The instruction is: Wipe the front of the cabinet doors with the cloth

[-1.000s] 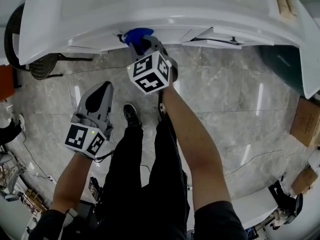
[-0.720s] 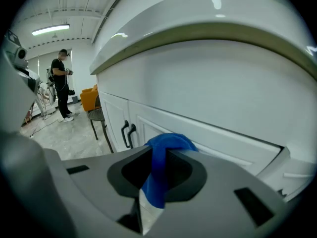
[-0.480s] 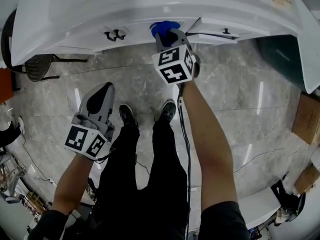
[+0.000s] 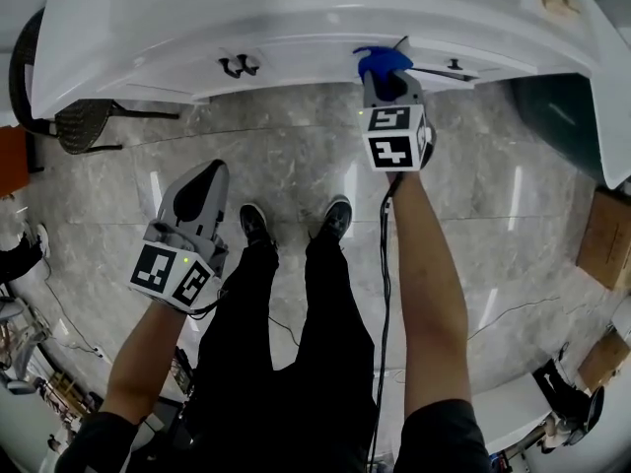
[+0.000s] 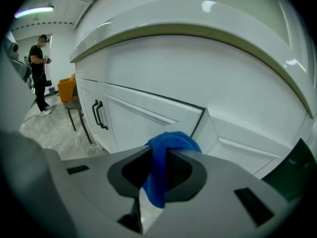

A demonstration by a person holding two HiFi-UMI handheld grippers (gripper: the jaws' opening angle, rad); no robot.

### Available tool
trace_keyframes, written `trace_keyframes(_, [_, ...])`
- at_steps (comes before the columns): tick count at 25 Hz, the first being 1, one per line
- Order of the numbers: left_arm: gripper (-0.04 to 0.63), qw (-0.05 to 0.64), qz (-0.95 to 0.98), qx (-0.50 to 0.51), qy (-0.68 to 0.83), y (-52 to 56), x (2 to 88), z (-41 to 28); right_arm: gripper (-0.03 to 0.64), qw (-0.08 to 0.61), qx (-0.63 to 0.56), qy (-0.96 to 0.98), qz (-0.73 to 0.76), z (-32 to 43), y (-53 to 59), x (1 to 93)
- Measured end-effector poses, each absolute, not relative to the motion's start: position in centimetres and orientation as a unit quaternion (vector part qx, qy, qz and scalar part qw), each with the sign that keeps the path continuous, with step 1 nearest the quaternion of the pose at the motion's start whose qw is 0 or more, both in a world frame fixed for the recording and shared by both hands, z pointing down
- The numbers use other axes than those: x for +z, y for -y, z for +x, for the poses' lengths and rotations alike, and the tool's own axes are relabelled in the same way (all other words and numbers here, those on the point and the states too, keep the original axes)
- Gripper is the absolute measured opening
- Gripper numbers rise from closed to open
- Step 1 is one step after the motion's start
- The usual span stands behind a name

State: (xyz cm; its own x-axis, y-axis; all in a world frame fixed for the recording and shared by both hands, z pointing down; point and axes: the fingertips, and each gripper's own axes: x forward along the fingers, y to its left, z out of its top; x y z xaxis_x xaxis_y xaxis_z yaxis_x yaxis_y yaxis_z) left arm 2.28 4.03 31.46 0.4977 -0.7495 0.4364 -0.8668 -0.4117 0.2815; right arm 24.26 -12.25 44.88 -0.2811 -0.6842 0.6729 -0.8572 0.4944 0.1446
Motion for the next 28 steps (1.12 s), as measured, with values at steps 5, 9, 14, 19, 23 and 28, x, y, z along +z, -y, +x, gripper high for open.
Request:
trace_keyframes(5, [-0.002,0.246,0.825,0.114,0.497,-3.7,31.1,0.2,0.058,0.342,0.122,0.813,0.455,18.3,10.3,44.5])
trace_keyframes(9, [-0.001,0.25,0.825,0.117,0.493,-3.7,31.2,-1.9,0.058,0.341,0.109,0.84,0.407,10.7,8.9,44.7])
trace_keyframes(14, [0.0,0.247,0.831,0.132,0.48,-3.5,31.6,-4.8,0.058,0.354,0.087,0.859,0.36,3.1,8.6,45.6])
trace_keyframes(19, [-0.002,0.255,0.827,0.137,0.483,-3.1,32.3,-6.9,0.058,0.395,0.058,0.861,0.314,-0.9,9.2,47.5])
trace_keyframes(23, [-0.002,0.265,0.825,0.139,0.48,-3.0,33.3,-6.5,0.058,0.405,0.042,0.867,0.287,-1.8,9.3,48.2])
trace_keyframes(28, [-0.001,0.273,0.822,0.134,0.482,-2.8,34.1,-4.9,0.058,0.407,0.03,0.871,0.275,-0.3,9.3,48.1])
